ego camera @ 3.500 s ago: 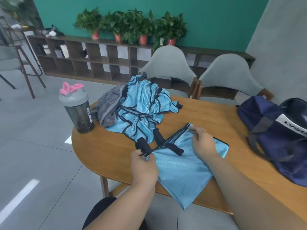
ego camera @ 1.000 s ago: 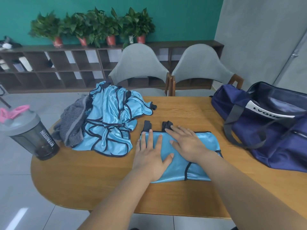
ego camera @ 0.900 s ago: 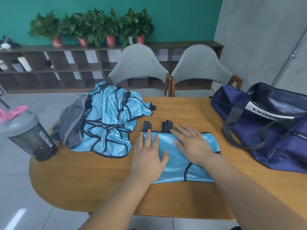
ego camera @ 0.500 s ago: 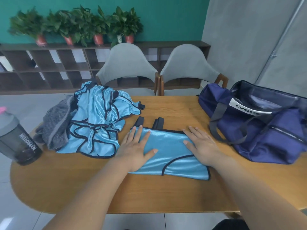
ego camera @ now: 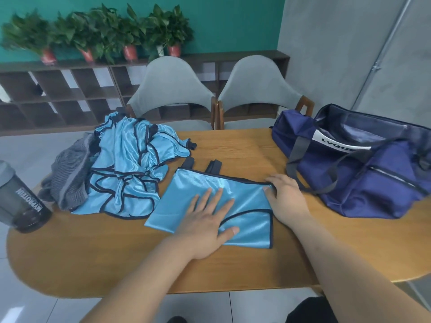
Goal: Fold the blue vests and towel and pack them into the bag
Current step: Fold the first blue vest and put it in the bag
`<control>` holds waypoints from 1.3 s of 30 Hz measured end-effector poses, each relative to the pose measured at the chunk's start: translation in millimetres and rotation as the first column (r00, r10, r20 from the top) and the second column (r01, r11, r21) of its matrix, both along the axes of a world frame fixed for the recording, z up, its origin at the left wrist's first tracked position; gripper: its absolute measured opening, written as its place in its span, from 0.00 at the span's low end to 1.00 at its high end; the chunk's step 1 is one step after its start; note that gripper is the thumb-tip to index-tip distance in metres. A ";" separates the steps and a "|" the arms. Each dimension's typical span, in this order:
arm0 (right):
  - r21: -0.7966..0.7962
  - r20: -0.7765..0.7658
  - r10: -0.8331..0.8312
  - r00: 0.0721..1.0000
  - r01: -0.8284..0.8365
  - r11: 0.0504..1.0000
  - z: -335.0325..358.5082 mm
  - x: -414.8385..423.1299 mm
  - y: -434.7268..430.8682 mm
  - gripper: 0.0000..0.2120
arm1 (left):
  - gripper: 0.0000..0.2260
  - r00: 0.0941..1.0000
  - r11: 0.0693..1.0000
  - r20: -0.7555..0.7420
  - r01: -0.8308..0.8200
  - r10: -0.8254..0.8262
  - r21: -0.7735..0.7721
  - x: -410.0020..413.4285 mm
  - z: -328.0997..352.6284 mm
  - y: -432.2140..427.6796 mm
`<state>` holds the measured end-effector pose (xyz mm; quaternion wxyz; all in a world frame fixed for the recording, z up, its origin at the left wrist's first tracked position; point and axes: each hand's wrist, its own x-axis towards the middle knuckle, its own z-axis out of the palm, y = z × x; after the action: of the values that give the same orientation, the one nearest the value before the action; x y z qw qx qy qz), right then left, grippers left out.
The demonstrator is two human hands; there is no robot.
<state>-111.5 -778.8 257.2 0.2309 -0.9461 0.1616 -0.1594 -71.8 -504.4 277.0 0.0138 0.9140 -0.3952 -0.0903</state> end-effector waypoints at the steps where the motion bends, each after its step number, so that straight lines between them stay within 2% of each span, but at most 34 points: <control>1: -0.007 -0.003 -0.008 1.000 0.008 1.000 0.8 -0.4 -0.2 0.20 | 0.36 1.000 1.000 0.003 0.006 -0.006 0.001 2.5 2.5 2.7; 3: -0.024 0.003 -0.016 1.000 0.016 1.000 1.9 -1.4 0.3 0.20 | 0.37 1.000 0.999 0.021 0.000 0.001 -0.032 3.0 7.1 5.0; 6: 0.002 0.053 -0.021 0.998 0.020 1.000 2.7 -3.1 2.3 0.17 | 0.35 0.999 0.970 0.036 -0.001 0.010 -0.243 -11.6 11.7 -2.6; 8: 0.021 0.080 -0.025 0.997 0.024 0.999 1.5 -3.7 2.8 0.15 | 0.32 0.995 0.922 0.093 0.079 -0.047 -0.379 -26.4 14.4 -14.2; 10: 0.019 0.078 -0.019 0.997 0.017 1.000 0.5 -4.5 2.0 0.14 | 0.31 0.984 0.893 0.124 0.166 -0.124 -0.419 -40.8 13.2 -28.2; 14: 0.029 0.101 -0.005 0.995 0.002 1.000 2.1 -7.8 1.7 0.09 | 0.31 0.971 0.894 0.130 0.235 -0.200 -0.381 -60.8 2.6 -46.0; 17: 0.052 0.161 -0.007 0.987 -0.001 0.999 5.4 -12.0 2.0 0.07 | 0.25 0.959 0.894 0.221 0.251 -0.178 -0.371 -72.3 -2.4 -50.1; 20: 0.149 0.198 -0.054 0.979 0.025 0.989 9.1 -17.1 2.5 0.05 | 0.18 0.930 0.883 0.330 0.287 -0.164 -0.371 -81.7 -1.1 -53.0; 24: 0.257 0.233 -0.109 0.966 0.047 0.965 15.0 -19.8 3.1 0.08 | 0.12 0.893 0.880 0.431 0.303 -0.128 -0.366 -89.4 0.0 -55.7; 28: 0.299 0.240 -0.122 0.963 0.046 0.953 17.8 -21.6 2.8 0.11 | 0.15 0.858 0.886 0.495 0.329 -0.136 -0.327 -86.6 -8.3 -55.3; 32: 0.306 0.211 -0.087 0.974 0.019 0.952 17.6 -22.8 3.1 0.13 | 0.04 0.883 0.889 0.446 0.314 -0.145 -0.333 -90.3 -5.0 -52.3; 35: 0.343 0.175 -0.114 0.978 0.048 0.938 20.2 -21.7 1.9 0.14 | 0.05 0.915 0.916 0.384 0.253 -0.122 -0.312 -90.6 -1.7 -54.8; 39: 0.449 0.083 -0.172 0.982 0.117 0.886 31.9 -18.3 -6.3 0.13 | 0.20 0.933 0.933 0.343 0.211 -0.104 -0.292 -94.0 11.5 -62.5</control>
<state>-129.8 -785.1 289.1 0.4364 -0.8429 0.2496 -0.1920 -165.8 -566.9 288.5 0.0915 0.8664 -0.4746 0.1253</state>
